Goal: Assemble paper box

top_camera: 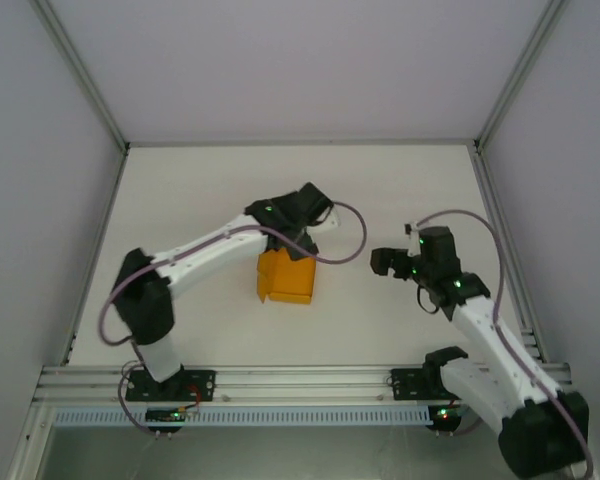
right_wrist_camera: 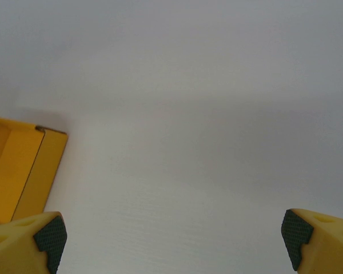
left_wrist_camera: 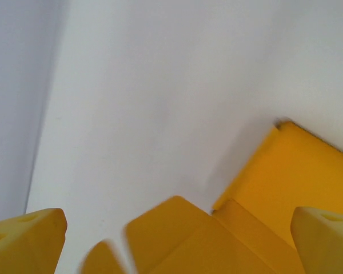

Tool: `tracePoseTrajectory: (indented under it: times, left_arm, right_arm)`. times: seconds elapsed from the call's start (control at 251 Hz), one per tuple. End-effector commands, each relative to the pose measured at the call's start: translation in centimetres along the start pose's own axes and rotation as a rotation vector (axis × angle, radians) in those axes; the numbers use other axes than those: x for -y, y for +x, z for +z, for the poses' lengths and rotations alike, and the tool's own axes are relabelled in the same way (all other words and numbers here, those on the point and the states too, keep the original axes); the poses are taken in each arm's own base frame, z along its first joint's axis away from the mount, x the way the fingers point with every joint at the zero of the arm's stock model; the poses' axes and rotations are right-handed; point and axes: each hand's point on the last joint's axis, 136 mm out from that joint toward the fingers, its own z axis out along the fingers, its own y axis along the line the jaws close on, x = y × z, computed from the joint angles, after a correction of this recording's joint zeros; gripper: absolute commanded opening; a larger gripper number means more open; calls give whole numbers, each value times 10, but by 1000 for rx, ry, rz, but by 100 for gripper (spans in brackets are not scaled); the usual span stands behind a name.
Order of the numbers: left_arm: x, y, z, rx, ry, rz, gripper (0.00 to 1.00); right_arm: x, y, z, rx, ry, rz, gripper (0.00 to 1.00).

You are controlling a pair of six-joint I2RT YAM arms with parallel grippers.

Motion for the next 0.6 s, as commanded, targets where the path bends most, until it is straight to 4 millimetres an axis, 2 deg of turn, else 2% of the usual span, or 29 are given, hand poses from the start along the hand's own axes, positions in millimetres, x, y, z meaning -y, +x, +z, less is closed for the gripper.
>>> tracePoseTrajectory:
  times: [0.0,0.072,0.16,0.235,0.279,0.287,0.307,0.403,0.495,0.599]
  left_arm:
    - [-91,-11,-49,220,-176,-508,100]
    - [-116,21,-60,231,-166,-748,100]
    - [-135,75,-62,211,-182,-992,100]
    - [-137,126,-58,169,-217,-1148,99]
    - [-134,153,-57,136,-240,-1219,100]
    - [-133,156,-56,130,-241,-1229,100]
    - [-130,166,-55,117,-244,-1250,100]
    - [-118,191,-58,103,-243,-1299,100]
    - [-110,201,-62,112,-234,-1312,100]
    - [-106,212,-65,95,-252,-1319,100]
  right_arm:
    - [-44,-35,17,31,-90,-278,99]
    - [-72,-34,40,-28,-132,-450,99]
    - [-111,-24,70,-126,-241,-640,98]
    - [-135,-12,95,-220,-309,-784,96]
    - [-140,-1,111,-283,-315,-843,94]
    - [-144,-8,111,-272,-316,-851,93]
    - [-148,-6,117,-295,-323,-868,92]
    - [-158,-1,141,-362,-349,-884,88]
    - [-164,5,158,-400,-372,-881,84]
    - [-168,12,167,-424,-387,-883,77]
